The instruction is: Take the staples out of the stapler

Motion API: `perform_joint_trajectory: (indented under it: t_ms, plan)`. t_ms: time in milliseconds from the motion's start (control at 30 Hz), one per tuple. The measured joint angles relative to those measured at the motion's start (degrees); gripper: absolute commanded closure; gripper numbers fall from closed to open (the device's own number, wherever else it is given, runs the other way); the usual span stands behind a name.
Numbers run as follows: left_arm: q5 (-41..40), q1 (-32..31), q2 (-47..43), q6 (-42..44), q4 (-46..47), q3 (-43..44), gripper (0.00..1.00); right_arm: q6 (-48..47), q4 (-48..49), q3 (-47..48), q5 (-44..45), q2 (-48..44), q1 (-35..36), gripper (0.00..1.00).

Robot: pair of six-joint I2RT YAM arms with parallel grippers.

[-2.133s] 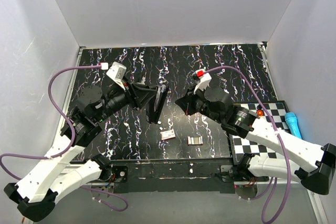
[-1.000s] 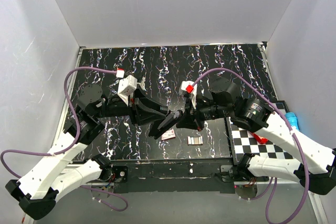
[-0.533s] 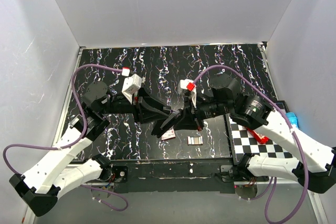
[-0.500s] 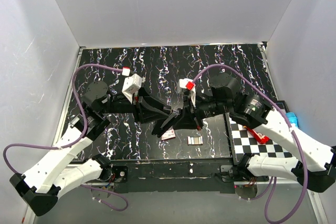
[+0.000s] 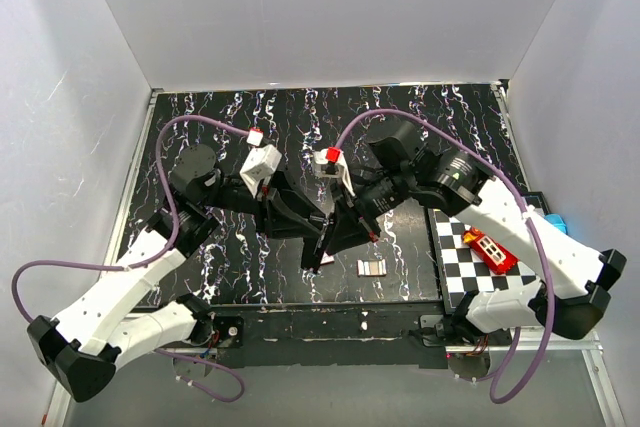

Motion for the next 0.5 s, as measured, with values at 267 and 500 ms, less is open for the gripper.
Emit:
perform_joint_trajectory:
  t_ms: [267, 500]
  plan:
    - [4.8, -1.1, 3.2, 1.0, -1.9, 1.4, 1.00, -3.1, -9.0, 3.8, -2.0, 2.5, 0.1, 0.99]
    - [1.5, -2.5, 3.8, 3.8, -6.3, 3.3, 1.00, -4.2, -4.2, -2.1, 4.2, -3.3, 0.2, 0.99]
